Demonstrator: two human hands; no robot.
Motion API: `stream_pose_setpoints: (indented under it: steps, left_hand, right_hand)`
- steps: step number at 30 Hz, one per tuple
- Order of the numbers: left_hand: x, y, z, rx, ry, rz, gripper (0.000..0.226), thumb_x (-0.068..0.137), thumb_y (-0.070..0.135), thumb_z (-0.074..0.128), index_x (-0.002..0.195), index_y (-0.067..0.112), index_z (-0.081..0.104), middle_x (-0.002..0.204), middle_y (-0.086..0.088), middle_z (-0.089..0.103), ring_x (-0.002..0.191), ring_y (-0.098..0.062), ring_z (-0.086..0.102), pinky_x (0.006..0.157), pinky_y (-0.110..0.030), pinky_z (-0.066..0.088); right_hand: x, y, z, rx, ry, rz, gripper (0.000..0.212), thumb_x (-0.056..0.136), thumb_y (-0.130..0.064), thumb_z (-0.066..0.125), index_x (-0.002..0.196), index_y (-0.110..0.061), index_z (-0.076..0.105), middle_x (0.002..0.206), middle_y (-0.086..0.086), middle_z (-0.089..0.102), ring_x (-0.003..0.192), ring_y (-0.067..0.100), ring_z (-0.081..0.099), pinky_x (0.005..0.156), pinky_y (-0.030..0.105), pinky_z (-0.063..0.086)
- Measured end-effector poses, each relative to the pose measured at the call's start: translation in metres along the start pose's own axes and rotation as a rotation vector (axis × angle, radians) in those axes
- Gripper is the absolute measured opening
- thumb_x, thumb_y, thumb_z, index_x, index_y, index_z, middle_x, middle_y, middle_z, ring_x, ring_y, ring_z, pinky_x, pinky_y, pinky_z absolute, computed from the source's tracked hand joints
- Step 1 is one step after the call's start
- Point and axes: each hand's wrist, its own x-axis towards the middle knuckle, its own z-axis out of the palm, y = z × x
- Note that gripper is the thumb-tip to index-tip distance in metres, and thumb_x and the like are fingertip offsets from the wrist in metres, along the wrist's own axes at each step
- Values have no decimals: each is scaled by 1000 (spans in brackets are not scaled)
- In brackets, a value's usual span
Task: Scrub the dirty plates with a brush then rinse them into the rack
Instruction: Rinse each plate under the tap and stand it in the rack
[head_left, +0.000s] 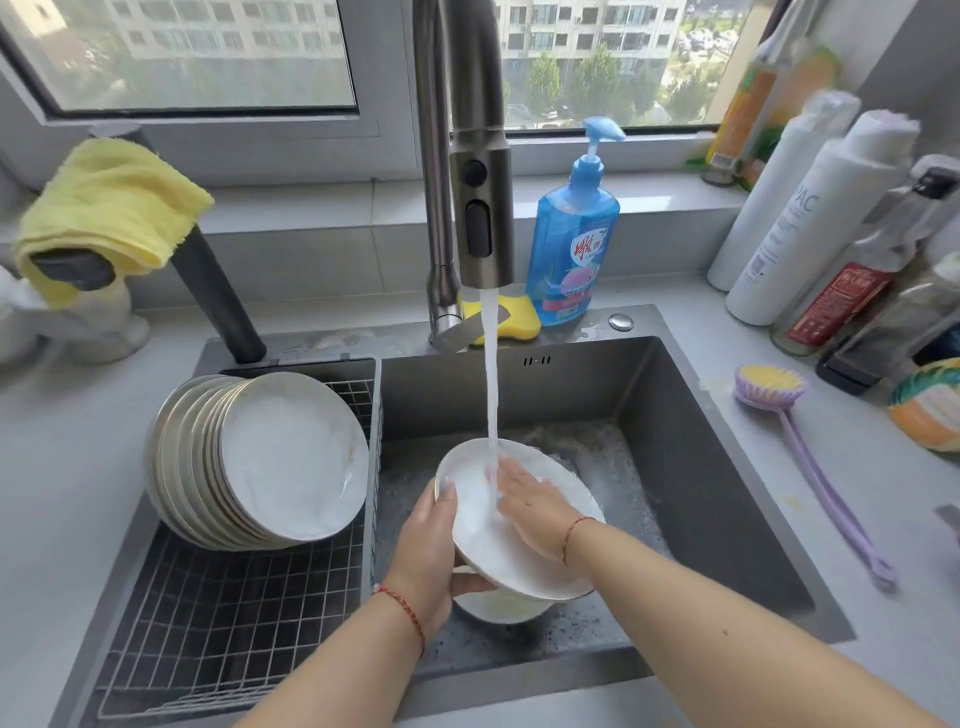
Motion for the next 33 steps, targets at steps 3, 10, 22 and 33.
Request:
stream_pose_setpoints:
  steps: [3, 10, 22, 33]
  left_hand:
    - [1, 0, -4, -5, 35, -13, 38, 102, 52, 38, 133, 37, 53, 124, -6, 64, 101, -37, 67, 61, -43, 59]
    - [5, -1, -10, 17, 116, -12, 35, 103, 50, 37, 130, 35, 54, 123, -8, 62, 97, -38, 67, 59, -45, 59]
    - [7, 14, 8, 197, 0, 4, 44, 101, 57, 34, 134, 32, 47, 121, -12, 65, 93, -27, 70, 61, -32, 59]
    - [28, 28, 2, 158, 125, -158, 48, 101, 59, 33, 110, 20, 61, 82, -3, 59, 71, -17, 58, 63, -30, 53]
  right_hand:
    - [-13, 25, -6, -247, -63, 101, 45, 104, -16, 22, 148, -8, 24, 157, 9, 16, 145, 27, 11, 117, 51, 10]
    - [-83, -2, 11, -124, -177, -39, 39, 102, -35, 33, 133, -16, 49, 136, 5, 52, 126, 23, 44, 106, 35, 31]
    - [-62, -17, -3, 746, 208, -67, 16, 93, -6, 57, 96, -19, 67, 83, -2, 68, 72, 5, 63, 71, 27, 52]
    - [-64, 7, -29, 798, 41, -62, 14, 80, -22, 67, 81, -34, 74, 85, -5, 71, 80, 18, 65, 72, 36, 54]
